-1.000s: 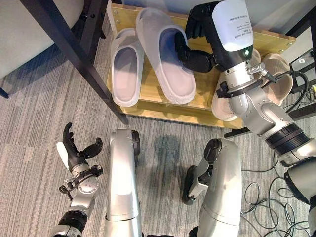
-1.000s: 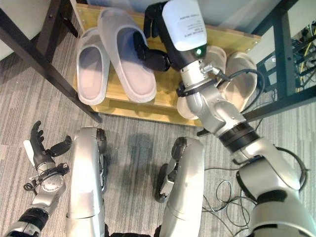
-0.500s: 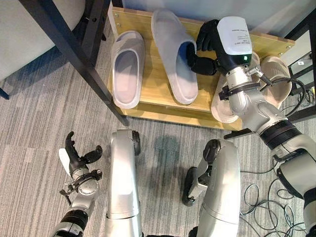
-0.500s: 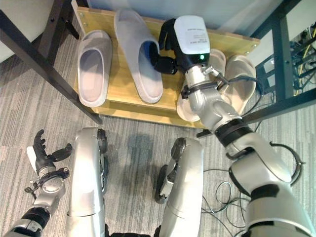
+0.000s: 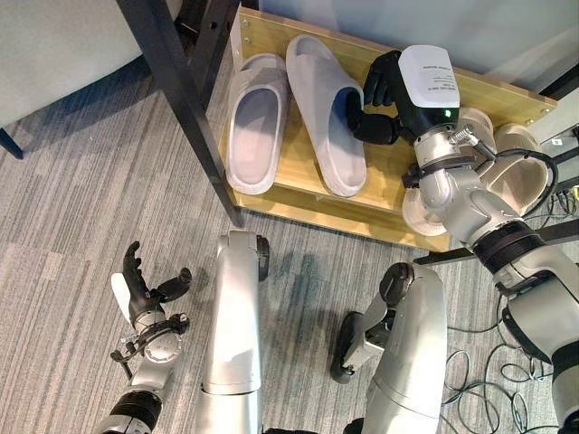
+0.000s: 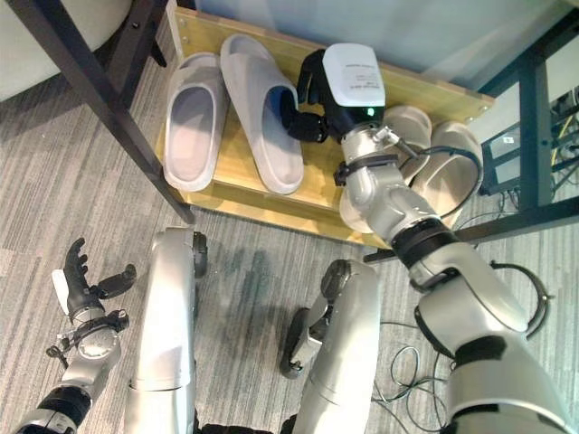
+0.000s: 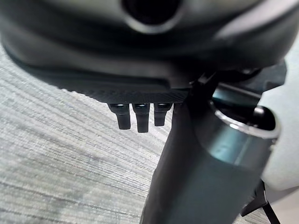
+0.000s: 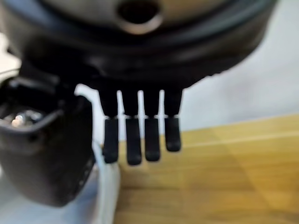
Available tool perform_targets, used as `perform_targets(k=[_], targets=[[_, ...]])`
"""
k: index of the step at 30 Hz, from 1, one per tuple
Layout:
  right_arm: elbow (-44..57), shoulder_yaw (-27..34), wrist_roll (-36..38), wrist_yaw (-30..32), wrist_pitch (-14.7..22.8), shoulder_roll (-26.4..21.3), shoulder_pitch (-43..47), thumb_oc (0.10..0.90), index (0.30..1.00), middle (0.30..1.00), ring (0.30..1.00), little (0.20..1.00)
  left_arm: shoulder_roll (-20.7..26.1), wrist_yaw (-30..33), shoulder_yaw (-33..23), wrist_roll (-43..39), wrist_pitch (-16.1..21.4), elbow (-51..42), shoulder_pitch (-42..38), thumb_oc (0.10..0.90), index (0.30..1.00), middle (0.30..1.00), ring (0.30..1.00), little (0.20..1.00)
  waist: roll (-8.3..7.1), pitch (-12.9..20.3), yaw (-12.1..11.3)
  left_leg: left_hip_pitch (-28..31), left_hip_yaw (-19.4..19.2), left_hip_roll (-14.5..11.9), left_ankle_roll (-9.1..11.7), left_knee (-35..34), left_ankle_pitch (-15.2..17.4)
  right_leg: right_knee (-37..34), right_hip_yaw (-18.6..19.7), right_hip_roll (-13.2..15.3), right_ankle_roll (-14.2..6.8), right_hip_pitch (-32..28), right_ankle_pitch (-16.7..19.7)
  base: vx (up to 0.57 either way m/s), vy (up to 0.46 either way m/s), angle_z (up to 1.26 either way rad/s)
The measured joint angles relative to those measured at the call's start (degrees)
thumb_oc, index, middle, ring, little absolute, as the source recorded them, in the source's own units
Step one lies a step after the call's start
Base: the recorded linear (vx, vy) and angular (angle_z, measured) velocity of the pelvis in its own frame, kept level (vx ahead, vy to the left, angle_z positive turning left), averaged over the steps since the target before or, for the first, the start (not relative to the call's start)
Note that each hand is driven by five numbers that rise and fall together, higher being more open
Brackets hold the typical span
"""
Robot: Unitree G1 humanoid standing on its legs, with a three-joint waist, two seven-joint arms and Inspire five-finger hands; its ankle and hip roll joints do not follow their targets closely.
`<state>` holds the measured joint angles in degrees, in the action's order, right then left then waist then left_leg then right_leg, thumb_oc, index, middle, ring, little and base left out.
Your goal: Arrange the slippers neatly on the shoe rack.
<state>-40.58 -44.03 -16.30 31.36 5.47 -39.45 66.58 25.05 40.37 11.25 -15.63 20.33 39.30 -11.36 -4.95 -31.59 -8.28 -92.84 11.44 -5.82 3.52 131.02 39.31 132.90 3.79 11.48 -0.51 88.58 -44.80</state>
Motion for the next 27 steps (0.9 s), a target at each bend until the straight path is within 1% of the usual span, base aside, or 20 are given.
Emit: perform_targets(k=[5, 9, 15, 18, 21, 27], targets=[[-0.8, -0.1, 0.9, -0.7, -0.1, 0.7, 0.0, 0.4, 0.3, 0.3, 0.3, 0.3, 0.0, -1.3, 0.0, 0.0, -0.1, -2.1, -0.8, 0.8, 0.9, 0.9, 0.9, 0.9, -0.24, -0.1, 0.0, 0.0, 0.1, 0.2, 0.0, 0.8, 0.1, 0.6, 0.1, 0.0, -0.1, -0.1, 0.0, -0.01, 0.008, 0.0], [-1.5, 0.0, 1.8, -1.4, -1.1, 0.7, 0.0, 0.4, 0.3, 0.3, 0.3, 0.3, 0.0, -1.3, 0.0, 0.0, -0.1, -2.1, -1.6, 0.8, 0.9, 0.9, 0.9, 0.9, -0.43, -0.1, 0.1, 0.0, 0.1, 0.2, 0.1, 1.2, 0.1, 0.8, 0.3, 0.0, -0.2, -0.2, -0.1, -0.02, 0.016, 0.0], [-1.2, 0.0, 1.9, -1.4, -1.2, 1.1, 0.0, 0.4, 0.3, 0.3, 0.3, 0.3, -0.2, -1.5, 0.0, -0.1, -0.6, -2.0, -1.6, 0.8, 0.9, 0.9, 0.9, 0.9, -0.68, -0.1, 0.2, 0.0, 0.3, 0.0, -0.1, 1.9, 0.6, 1.2, 0.4, -0.3, -0.5, -0.2, -0.2, -0.01, 0.005, -0.01], [-1.2, 0.3, 1.9, -1.4, -1.9, 2.7, 0.0, 0.4, 0.3, 0.3, 0.3, 0.3, -0.2, -2.4, 0.0, 0.0, -1.1, -1.9, -2.2, 0.8, 0.9, 0.9, 0.9, 0.9, -0.71, -0.1, 0.7, 0.0, 0.2, 0.0, -0.1, 1.9, 0.6, 1.2, 0.4, -0.2, -0.5, -0.3, -0.2, -0.02, -0.002, 0.0], [1.6, 0.8, 1.2, -1.3, -2.9, 3.2, -0.5, 0.4, 0.3, 0.3, 0.3, 0.3, -0.2, -2.4, 0.0, 0.0, -2.0, -1.9, -3.2, 0.8, 0.9, 0.9, 0.9, 0.9, -0.71, -0.1, 1.2, 0.0, 0.2, 0.0, -0.1, 1.9, 0.6, 1.2, 0.5, -0.2, -0.5, -0.3, -0.3, -0.04, 0.003, 0.0], [3.1, 2.2, -0.7, -1.3, -3.5, 3.3, -0.7, 0.4, 0.3, 0.3, 0.3, 0.3, -1.0, -2.4, 0.1, 0.0, -2.0, -1.8, -3.2, 0.8, 0.9, 0.9, 0.9, 0.9, -0.73, -0.1, 1.5, 0.2, 0.2, 0.0, -0.1, 2.0, 0.6, 1.2, 0.4, -0.3, -0.5, -0.5, -0.3, -0.03, 0.01, 0.0]])
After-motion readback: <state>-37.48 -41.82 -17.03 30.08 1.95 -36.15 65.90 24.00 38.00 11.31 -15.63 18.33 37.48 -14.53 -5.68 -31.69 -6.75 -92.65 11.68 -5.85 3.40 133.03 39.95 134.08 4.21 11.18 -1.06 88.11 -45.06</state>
